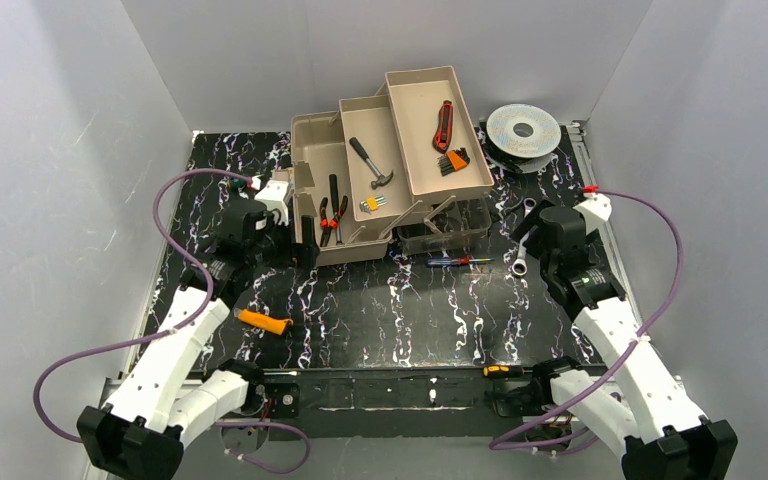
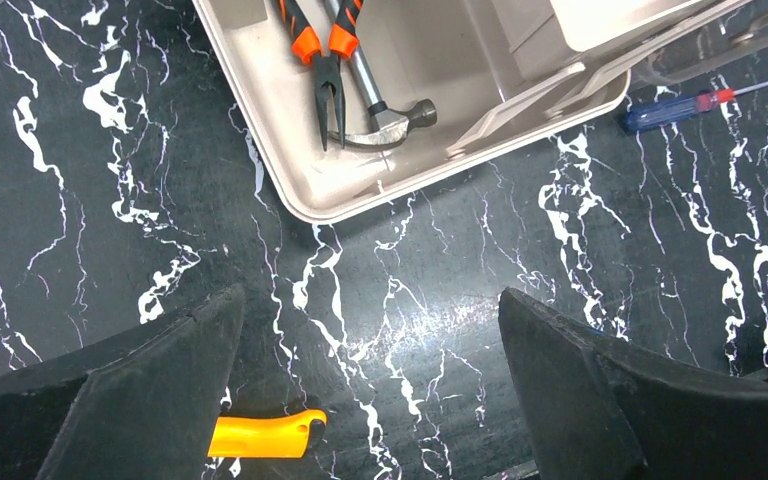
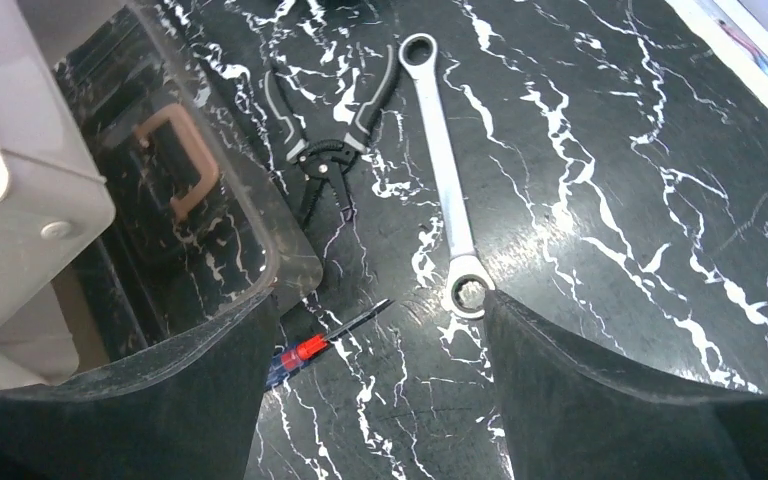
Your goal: Pack the tool kit
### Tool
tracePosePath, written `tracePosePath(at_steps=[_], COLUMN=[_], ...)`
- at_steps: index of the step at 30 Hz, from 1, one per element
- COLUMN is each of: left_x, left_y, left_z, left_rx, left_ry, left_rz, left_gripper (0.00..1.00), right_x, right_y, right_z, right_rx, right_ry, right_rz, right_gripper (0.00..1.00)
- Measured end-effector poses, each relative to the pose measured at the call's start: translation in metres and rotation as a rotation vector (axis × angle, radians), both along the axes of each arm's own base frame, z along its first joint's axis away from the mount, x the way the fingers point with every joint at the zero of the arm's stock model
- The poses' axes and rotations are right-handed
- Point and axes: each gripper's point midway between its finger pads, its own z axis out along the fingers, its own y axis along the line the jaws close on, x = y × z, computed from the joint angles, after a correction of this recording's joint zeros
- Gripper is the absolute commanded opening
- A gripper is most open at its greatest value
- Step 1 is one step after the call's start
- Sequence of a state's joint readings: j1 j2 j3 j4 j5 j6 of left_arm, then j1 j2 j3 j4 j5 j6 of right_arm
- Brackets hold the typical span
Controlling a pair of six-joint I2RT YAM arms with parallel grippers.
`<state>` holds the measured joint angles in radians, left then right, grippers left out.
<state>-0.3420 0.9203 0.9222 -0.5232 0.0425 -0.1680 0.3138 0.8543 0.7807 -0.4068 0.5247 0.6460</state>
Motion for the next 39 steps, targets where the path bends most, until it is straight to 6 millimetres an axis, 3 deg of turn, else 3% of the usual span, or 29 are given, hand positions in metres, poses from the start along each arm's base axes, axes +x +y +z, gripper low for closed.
tracePosePath(at_steps=[8,13,20,28,39], left_x=[0.003,0.002,-0.002,-0.009,-0.016], left_y=[0.001,0.001,0.002,0.001,-0.002], left_z=[-0.007,-0.004,0.008,0.023,0.033], left_rx=[0.007,0.004,-0.013,-0.047,-0.080], left_ry=[0.025,0.014,-0.030,-0.079,-0.110], left_rz=[0.004,0.004,0.004,-0.006,-0.023], left_gripper=[1.00,0.99,0.99,1.00,1.00], right_x=[-0.003,-0.009,-0.018,-0.029,-0.017], right_y=[-0.007,-0.007,-0.008,0.016,0.044], right_z=[-0.011,-0.049,-0.077,-0.097,-0.112], right_rx=[0.055,0.093,0.186,0.324,0.533], right_ry=[0.014,0.183,0.400,0.563,0.624], right_rz=[-0.090,-0.123,-0.196,-0.179,-0.234], right_gripper=[0.82,0.81,0.77,0.76,0.74])
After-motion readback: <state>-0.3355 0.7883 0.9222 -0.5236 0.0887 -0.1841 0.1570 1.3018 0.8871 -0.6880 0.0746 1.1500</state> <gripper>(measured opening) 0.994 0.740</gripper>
